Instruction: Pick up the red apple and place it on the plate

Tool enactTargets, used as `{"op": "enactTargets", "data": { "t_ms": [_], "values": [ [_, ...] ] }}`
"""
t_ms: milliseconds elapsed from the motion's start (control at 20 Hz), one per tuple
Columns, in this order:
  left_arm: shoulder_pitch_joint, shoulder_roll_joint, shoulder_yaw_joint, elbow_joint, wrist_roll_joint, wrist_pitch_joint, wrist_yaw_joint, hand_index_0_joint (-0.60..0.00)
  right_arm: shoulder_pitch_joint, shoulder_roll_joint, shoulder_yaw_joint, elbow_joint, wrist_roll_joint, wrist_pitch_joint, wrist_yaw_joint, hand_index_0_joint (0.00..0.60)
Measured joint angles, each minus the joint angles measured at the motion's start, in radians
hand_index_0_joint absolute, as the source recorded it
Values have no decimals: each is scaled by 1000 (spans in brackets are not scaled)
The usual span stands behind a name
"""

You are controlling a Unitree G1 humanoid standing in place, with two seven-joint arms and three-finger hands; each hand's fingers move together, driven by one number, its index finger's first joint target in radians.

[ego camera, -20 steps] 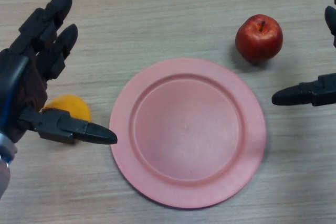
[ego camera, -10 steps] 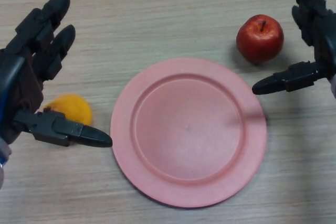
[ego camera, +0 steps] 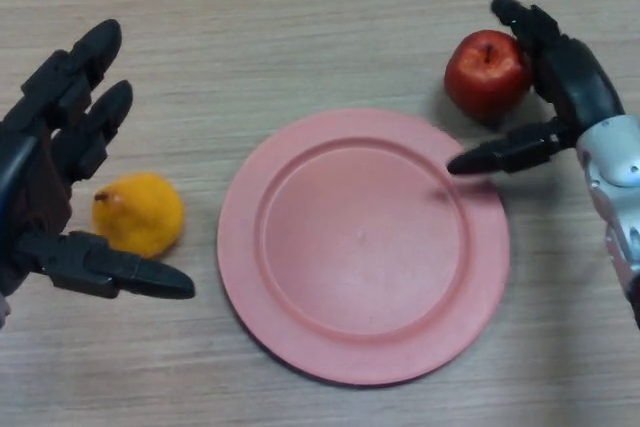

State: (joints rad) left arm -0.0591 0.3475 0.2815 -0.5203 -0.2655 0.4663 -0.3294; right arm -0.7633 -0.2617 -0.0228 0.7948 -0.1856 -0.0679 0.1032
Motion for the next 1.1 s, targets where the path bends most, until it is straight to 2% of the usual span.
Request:
{"op": "enactTargets", "data": {
  "t_ms": [50, 100, 300, 350, 400, 500, 600, 700, 850, 1000, 1050, 1100],
  "values": [
    [6, 0, 17, 8, 0, -7, -15, 0, -23, 10, 0, 26, 32, 42, 0, 600],
    [16, 0, 36, 19, -1, -22, -28, 0, -50, 18, -3, 46, 82, 95, -8, 600],
    [29, 0, 83, 55, -31, -60, -33, 0, -81, 21, -3, 93, 86, 111, -22, 600],
    [31, 0, 84, 55, -29, -69, -33, 0, -78, 23, -3, 53, 92, 163, -22, 600],
    [33, 0, 84, 55, -26, -80, -33, 0, -72, 23, -3, -34, 160, 233, -21, 600],
    [41, 0, 83, 57, -24, -104, -33, 0, -59, 20, -1, -227, 173, 296, -18, 600],
    [42, 0, 83, 58, -17, -110, -35, 0, 3, 15, -1, -467, 219, 349, -2, 600],
    [25, 3, 83, 84, -4, -120, -40, 0, 91, 15, 22, -669, 240, 471, 39, 600],
    [-4, 12, 81, 91, 12, -119, -40, 0, 232, 36, 55, -919, 281, 671, 35, 600],
    [-41, 53, 76, 45, 12, -111, -40, 0, 332, 55, 102, -1081, 280, 717, 35, 600],
    [-43, 53, 80, 1, 7, -76, -40, 0, 354, 71, 102, -1114, 280, 746, 34, 600],
    [-57, 55, 88, -70, -34, 34, -39, 0, 376, 77, 106, -1147, 283, 782, 28, 600]
  ]
}}
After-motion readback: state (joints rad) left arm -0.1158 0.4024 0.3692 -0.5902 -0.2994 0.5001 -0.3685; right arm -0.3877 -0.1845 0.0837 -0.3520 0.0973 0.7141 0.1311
